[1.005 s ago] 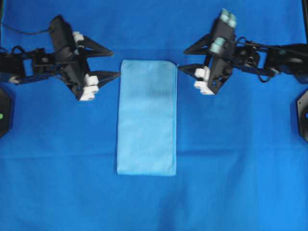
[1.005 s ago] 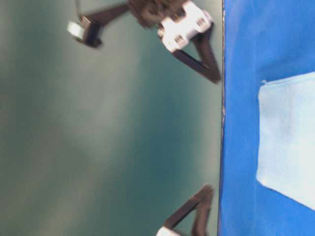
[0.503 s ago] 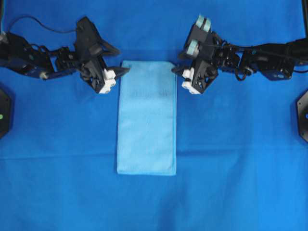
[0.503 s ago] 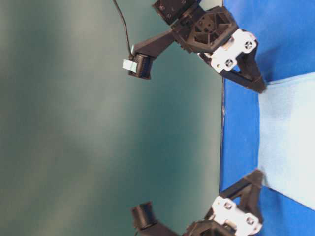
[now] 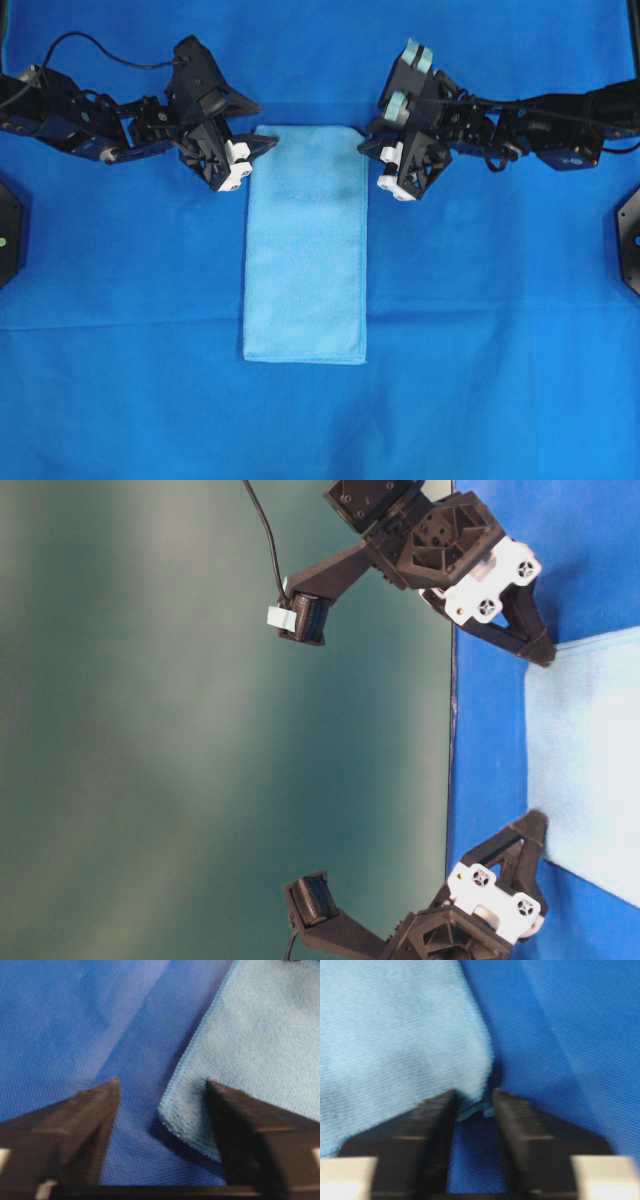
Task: Fold a vertical towel.
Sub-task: 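Lift the far edge of the towel with both grippers, then carry the far edge toward the near edge, folding the towel in half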
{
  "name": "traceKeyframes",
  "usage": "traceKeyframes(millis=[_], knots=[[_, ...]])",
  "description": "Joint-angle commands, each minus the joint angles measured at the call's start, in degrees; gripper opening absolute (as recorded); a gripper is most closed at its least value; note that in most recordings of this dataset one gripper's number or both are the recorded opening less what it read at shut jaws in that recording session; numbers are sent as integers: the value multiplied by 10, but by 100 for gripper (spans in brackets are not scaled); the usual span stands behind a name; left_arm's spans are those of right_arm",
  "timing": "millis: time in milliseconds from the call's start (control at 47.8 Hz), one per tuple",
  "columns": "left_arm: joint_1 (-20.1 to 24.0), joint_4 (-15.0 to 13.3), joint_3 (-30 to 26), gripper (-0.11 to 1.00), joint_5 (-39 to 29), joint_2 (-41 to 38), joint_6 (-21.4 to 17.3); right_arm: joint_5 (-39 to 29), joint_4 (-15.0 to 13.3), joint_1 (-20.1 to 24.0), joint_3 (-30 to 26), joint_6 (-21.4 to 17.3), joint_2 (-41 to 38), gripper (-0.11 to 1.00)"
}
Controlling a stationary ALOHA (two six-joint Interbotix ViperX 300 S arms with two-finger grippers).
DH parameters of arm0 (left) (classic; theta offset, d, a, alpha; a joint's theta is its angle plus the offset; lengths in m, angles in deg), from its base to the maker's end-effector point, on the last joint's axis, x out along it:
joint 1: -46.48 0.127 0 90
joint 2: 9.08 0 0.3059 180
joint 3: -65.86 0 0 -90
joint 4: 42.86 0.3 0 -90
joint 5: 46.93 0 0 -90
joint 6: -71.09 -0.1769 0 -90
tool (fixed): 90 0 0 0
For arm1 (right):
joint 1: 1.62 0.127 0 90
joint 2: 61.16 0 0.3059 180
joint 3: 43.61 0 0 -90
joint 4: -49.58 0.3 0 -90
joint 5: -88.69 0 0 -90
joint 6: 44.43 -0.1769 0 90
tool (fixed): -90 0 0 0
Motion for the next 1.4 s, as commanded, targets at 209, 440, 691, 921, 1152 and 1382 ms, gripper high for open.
traceKeyframes(millis=[209,440,691,921,1152,1382], knots=[[-18,2,-4,3,-1,4,-14,7,-4,0,-10,1,7,3],[-15,2,-3,2,-2,9,-18,23,-2,-4,-4,-2,14,3],[16,2,-21,2,-3,12,-40,39,-2,-38,4,-2,31,3],[51,1,-43,2,-4,8,-66,40,-3,-59,1,-1,31,3],[57,2,-47,2,-9,8,-74,48,-3,-61,0,-1,31,3],[54,2,-41,2,-23,35,-75,55,-3,-62,-2,-1,44,3]])
